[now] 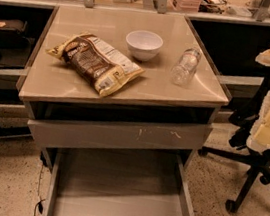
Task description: Place brown chip bag into middle drawer
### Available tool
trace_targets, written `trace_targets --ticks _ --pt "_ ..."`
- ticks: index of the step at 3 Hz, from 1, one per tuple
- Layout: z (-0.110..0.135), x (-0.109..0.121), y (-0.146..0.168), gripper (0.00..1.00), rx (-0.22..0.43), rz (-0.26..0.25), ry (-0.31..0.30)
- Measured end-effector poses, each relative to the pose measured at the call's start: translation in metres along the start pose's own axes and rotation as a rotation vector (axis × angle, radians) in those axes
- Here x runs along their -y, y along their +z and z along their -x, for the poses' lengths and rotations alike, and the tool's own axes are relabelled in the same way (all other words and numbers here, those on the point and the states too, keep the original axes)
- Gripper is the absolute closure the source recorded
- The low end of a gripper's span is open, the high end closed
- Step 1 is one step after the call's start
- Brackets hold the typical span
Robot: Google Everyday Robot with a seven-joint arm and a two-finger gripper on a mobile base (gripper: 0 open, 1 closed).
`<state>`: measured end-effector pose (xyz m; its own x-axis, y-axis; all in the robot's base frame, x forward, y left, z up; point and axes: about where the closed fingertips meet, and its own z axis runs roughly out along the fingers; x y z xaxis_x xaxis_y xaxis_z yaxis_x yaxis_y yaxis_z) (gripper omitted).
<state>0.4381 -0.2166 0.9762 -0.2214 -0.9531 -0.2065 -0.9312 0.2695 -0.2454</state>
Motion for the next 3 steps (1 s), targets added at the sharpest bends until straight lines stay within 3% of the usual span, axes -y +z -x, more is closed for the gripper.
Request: trace_targets --ticks 1,2,3 --pt "0.011 0.000 -0.003 0.00 -0.006 -0.013 -0.012" --pt "0.057 0.006 0.003 0.00 0.012 0.007 -0.050" --pt "0.139 0.038 0.047 0.00 -0.013 0.071 -0.097"
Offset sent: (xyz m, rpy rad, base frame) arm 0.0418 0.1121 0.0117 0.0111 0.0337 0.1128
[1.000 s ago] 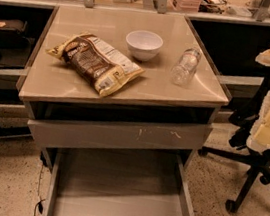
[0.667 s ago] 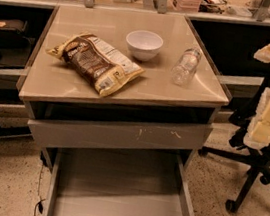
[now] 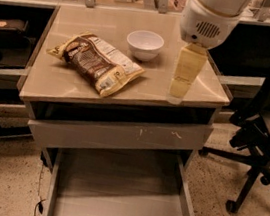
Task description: Place brown chip bag into middle drawer
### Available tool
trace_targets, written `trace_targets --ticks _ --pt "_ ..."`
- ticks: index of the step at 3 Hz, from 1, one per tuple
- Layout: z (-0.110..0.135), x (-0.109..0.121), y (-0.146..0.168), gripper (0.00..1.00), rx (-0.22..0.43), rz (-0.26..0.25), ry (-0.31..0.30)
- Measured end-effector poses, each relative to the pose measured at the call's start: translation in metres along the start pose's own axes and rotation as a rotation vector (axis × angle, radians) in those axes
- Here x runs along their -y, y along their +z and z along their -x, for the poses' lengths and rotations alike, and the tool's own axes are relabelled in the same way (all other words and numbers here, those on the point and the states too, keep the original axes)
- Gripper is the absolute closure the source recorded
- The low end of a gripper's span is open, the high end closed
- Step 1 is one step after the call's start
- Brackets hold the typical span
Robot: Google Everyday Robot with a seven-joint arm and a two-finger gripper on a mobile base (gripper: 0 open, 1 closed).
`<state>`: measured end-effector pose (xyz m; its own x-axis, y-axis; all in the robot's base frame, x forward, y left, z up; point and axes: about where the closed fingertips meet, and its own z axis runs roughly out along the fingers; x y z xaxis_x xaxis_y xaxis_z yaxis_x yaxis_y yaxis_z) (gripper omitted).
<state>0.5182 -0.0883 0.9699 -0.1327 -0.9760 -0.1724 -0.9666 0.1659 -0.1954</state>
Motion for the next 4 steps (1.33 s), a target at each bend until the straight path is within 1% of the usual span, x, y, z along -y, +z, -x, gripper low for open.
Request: trace_targets --ticks 1,2,3,4 --pt "0.009 0.004 0.003 0.00 0.011 -0.008 -0.008" --pt "0.016 0.007 0.007 0.00 0.044 -0.019 -0.001" --pt "0.050 0.023 0.020 0.00 0.095 -0.013 0.014" --pt "0.078 0.041 0.036 0.00 0.111 0.007 0.025"
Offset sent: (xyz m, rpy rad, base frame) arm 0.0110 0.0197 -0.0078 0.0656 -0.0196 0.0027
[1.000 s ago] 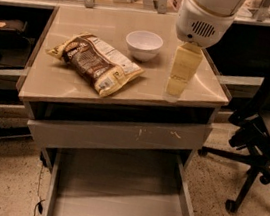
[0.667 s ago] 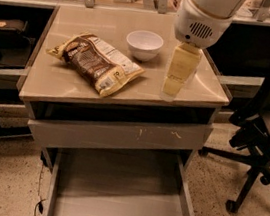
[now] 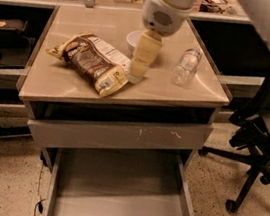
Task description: Place brown chip bag into middle drawer
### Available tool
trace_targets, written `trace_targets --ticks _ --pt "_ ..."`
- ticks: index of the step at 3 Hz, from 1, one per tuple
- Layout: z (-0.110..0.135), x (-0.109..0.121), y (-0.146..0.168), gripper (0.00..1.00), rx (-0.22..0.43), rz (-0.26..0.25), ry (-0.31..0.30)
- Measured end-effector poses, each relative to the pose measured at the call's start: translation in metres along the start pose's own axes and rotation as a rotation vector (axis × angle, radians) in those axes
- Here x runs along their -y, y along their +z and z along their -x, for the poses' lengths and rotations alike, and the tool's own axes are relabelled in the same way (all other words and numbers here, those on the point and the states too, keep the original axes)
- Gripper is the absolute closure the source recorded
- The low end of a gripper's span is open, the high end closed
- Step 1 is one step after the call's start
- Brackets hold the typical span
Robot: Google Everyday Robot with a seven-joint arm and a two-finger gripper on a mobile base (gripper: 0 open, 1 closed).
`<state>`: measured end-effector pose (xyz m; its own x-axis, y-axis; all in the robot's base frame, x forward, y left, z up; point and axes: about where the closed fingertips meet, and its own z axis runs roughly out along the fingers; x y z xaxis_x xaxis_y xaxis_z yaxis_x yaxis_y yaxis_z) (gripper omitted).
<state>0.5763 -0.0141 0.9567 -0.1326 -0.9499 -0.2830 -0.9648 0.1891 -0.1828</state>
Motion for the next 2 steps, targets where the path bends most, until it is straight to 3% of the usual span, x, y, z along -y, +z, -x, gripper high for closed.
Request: trace_targets --ticks 1,2 --pt "0.025 0.022 0.028 0.00 -0.018 0.037 0.007" --pt "0.041 0.027 0.035 0.00 0.031 0.053 -0.012"
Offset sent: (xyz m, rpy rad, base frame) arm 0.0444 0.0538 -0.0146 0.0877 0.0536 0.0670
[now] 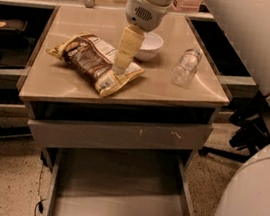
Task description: Place brown chip bag into middle drawer
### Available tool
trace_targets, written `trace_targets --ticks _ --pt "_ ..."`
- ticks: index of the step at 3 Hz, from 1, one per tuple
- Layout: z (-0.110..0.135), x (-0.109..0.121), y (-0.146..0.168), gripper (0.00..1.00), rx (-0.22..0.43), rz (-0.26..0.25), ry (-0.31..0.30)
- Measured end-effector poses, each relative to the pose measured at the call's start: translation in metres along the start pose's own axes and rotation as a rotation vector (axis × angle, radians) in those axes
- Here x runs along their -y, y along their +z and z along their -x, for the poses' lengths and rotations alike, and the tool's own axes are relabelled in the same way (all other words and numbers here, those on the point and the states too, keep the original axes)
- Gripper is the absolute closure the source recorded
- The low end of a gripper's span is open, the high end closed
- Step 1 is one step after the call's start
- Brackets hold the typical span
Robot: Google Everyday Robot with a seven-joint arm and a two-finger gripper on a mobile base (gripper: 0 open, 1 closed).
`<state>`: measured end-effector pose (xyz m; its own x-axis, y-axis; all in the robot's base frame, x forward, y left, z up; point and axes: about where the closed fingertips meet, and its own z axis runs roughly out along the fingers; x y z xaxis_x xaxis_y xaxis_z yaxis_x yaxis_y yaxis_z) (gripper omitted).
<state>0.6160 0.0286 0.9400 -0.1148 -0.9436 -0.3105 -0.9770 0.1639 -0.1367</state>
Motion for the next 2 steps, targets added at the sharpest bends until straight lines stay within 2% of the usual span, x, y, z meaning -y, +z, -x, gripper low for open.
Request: trace_targets --ticks 1,2 --pt "0.001 0.000 0.000 0.00 0.002 0.000 0.000" --pt "0.013 -0.001 0.031 0.00 0.020 0.040 -0.018"
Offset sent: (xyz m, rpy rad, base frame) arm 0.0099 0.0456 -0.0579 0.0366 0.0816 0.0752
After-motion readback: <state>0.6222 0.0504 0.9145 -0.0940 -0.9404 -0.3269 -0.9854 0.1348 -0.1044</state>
